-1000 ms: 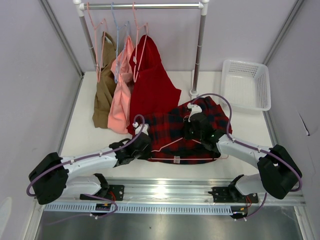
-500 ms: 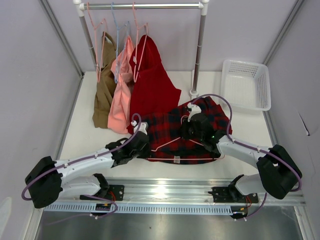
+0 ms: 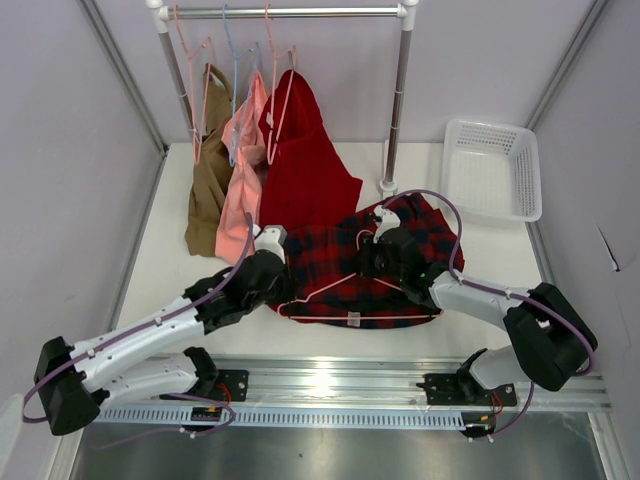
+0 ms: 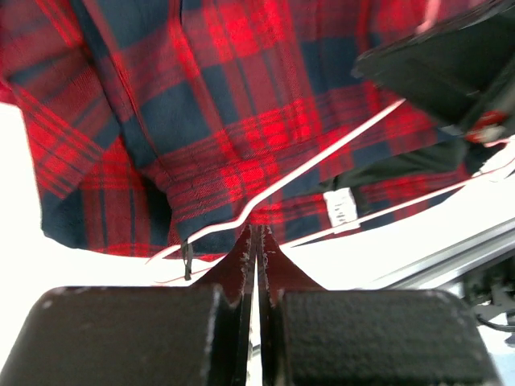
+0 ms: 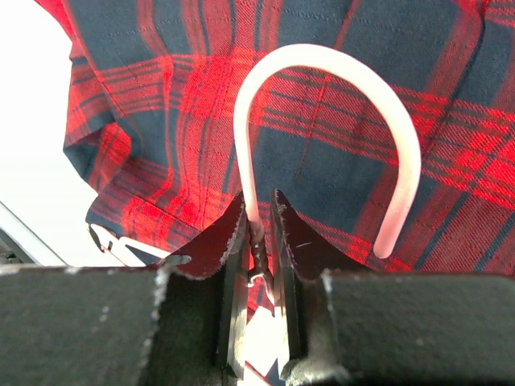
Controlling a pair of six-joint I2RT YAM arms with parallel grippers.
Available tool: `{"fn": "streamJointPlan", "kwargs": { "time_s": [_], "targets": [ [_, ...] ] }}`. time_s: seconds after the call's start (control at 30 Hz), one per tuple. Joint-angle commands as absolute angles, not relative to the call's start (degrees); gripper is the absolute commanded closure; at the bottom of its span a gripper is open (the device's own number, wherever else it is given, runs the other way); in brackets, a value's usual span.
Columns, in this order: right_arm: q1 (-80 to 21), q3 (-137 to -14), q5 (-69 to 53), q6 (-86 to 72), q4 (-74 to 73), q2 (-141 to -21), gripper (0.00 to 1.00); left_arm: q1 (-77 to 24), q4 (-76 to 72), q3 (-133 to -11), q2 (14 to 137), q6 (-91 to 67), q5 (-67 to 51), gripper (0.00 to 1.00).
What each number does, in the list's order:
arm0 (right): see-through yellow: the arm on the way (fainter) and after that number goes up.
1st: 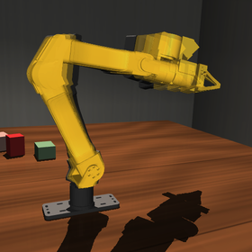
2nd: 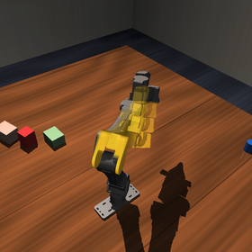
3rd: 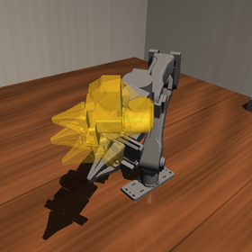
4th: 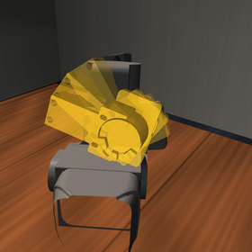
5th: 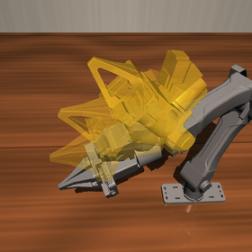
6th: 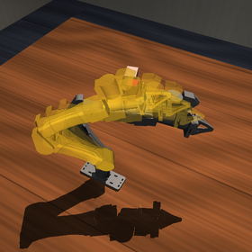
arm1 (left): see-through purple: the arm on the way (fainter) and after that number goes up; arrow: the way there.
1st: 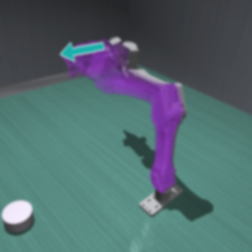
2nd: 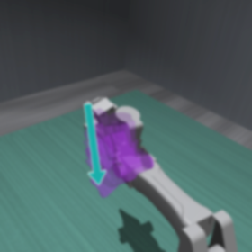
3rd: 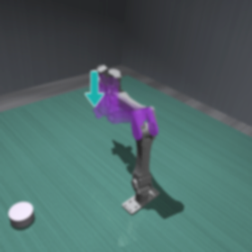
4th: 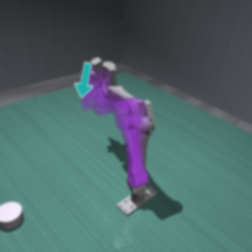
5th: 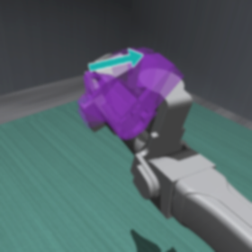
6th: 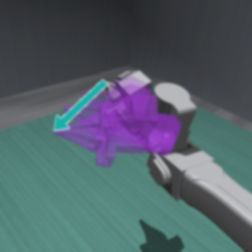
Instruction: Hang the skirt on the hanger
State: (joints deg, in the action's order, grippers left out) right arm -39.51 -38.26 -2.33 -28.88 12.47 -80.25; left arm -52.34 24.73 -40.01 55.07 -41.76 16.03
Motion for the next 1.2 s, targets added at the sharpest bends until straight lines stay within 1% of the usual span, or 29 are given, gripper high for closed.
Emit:
{"fn": "streamJointPlan", "kwargs": {
  "time_s": [0.0,0.23,0.33,0.37,0.43,0.47,0.53,0.57,0.63,0.67,0.83,1.17],
  "targets": [
    [-39.46,-38.93,-2.02,-29.88,18.37,-81.47,1.0,-52.03,28.91,-43.94,53.0,-39.55,18.63,0.99],
    [-40.43,-40.17,-0.09,-29.27,17.14,-80.77,1.0,-51.07,31.64,-44.03,51.68,-39.2,20.13,0.99],
    [-40.34,-40.17,-0.09,-28.74,16.26,-79.98,1.0,-50.71,31.2,-42.54,51.5,-38.24,19.69,0.96],
    [-40.34,-40.08,-0.09,-28.65,16.0,-79.46,1.0,-50.63,30.68,-41.93,51.5,-37.36,19.25,0.91],
    [-40.43,-39.9,0.26,-28.65,15.47,-79.02,1.0,-50.36,27.88,-40.78,51.68,-35.78,17.24,0.87],
    [-40.52,-39.64,1.74,-28.57,15.12,-78.4,1.0,-50.36,27.51,-40.69,51.85,-34.99,16.36,0.82],
    [-40.52,-39.55,2.02,-28.48,14.85,-77.61,1.0,-50.19,26.29,-41.13,52.56,-33.49,14.95,0.77],
    [-40.43,-39.38,2.28,-28.39,14.68,-77.26,1.0,-50.1,25.84,-41.39,53.6,-32.27,13.64,0.71],
    [-40.52,-39.2,2.46,-28.39,14.42,-76.12,1.0,-49.92,25.58,-42.62,54.93,-30.94,12.49,0.68],
    [-40.52,-39.29,2.55,-28.39,14.07,-75.77,1.0,-49.83,25.32,-42.97,56.06,-29.72,11.18,0.64],
    [-40.6,-39.55,3.6,-28.12,12.75,-73.22,1.0,-49.04,25.23,-44.73,57.57,-27.86,9.58,0.61],
    [-40.78,-41.48,6.59,-26.02,8.27,-69.17,1.0,-48.43,22.94,-46.76,56.87,-24.17,5.72,0.59]
  ]
}}
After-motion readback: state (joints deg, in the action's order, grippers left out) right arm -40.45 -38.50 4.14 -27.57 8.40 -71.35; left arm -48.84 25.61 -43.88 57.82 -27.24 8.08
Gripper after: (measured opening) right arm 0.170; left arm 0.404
